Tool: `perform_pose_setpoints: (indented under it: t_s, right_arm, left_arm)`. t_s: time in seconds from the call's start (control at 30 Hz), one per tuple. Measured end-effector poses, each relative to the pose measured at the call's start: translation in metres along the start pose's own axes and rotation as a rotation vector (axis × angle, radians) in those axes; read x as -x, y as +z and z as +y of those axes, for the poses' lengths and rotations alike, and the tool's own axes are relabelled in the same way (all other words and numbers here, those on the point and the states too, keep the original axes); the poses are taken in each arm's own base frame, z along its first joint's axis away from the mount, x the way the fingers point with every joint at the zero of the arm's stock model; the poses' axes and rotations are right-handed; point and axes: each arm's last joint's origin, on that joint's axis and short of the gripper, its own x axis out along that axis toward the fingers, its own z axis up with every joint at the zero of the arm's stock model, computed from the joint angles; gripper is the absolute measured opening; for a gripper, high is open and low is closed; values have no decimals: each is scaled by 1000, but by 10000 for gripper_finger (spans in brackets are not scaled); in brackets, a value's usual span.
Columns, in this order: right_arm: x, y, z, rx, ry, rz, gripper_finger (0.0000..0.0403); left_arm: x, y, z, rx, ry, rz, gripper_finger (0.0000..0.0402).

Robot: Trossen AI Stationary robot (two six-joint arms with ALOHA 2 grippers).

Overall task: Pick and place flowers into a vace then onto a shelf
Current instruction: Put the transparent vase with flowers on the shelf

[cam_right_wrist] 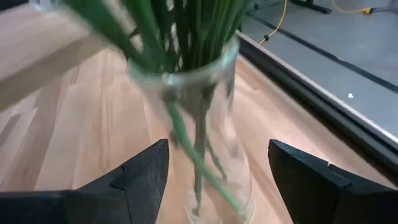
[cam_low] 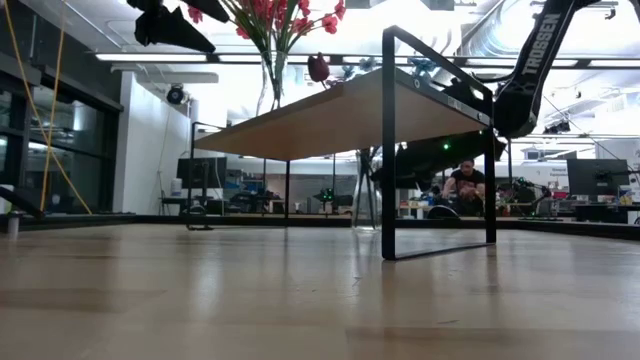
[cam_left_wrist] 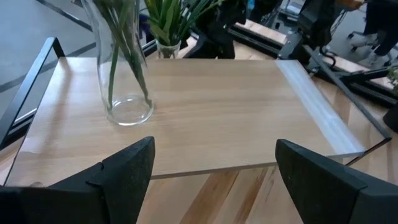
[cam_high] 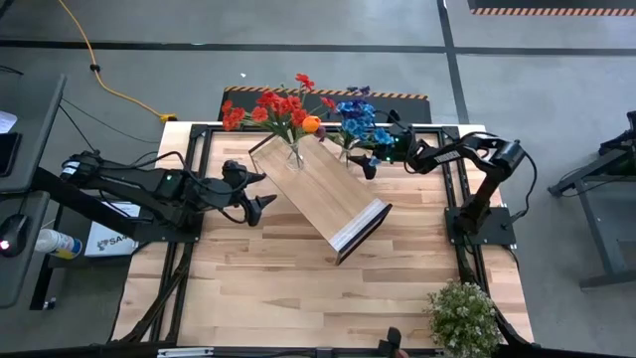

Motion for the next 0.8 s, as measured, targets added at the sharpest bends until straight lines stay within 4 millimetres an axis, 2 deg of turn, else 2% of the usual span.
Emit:
perform_pose_setpoints:
  t_s: [0.6, 0.8]
  right_arm:
    - [1, 4, -3, 8, -35, -41, 264]
    - [-5, -6, -5, -16, -22, -30, 264]
  left_arm:
    - [-4, -2, -2, -12, 7, 12, 367]
    - [-4, -2, -2, -10, 7, 10, 367]
